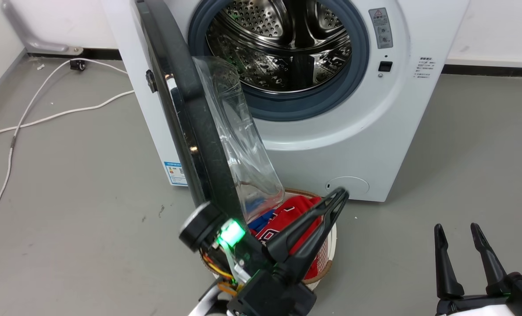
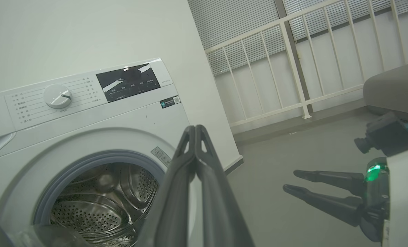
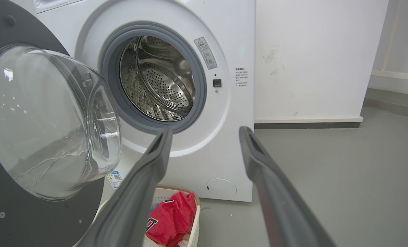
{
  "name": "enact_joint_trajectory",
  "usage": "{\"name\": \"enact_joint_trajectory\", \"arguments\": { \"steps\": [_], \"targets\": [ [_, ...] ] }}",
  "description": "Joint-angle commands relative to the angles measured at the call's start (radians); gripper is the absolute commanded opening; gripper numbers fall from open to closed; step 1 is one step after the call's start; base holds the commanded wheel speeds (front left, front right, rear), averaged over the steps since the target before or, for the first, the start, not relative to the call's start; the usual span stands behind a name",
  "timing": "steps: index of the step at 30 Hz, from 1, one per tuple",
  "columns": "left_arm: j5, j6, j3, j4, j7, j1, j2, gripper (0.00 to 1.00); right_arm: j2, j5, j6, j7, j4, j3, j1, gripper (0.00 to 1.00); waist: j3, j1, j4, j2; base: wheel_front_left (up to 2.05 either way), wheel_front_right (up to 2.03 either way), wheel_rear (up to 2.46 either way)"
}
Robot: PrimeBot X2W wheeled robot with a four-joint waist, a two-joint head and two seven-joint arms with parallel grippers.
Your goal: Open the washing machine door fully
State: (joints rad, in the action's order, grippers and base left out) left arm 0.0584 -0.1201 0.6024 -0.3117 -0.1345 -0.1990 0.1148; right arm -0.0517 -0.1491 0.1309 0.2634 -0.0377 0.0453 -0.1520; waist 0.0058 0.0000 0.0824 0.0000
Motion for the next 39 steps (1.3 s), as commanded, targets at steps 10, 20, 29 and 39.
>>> {"name": "enact_joint_trajectory", "arguments": {
  "steps": [10,20,29,39],
  "targets": [
    [-0.045,0.031,-0.001,0.124,-0.005,0.126,0.036,0.00,0.003,-0.004,0.000,0.002,0.002,0.004,0.020,1.00,0.017,0.0000,0.027,0.0000,0.00,0.00,0.00],
    [-0.099,0.090,-0.064,0.262,-0.042,0.195,0.054,0.00,0.003,0.002,0.000,0.002,0.010,0.001,0.028,1.00,0.027,0.0000,0.049,0.0000,0.00,0.00,0.00],
    [-0.133,0.158,-0.144,0.303,-0.060,0.238,0.086,0.00,0.003,-0.005,0.000,0.002,0.012,0.002,0.018,1.00,0.031,0.0000,0.080,0.0000,0.00,0.00,0.00],
    [-0.169,0.218,-0.209,0.250,-0.060,0.306,0.110,0.00,0.003,-0.007,0.000,0.002,0.012,0.014,0.004,1.00,0.041,0.0000,0.149,0.0000,0.00,0.00,0.00]
  ]
}}
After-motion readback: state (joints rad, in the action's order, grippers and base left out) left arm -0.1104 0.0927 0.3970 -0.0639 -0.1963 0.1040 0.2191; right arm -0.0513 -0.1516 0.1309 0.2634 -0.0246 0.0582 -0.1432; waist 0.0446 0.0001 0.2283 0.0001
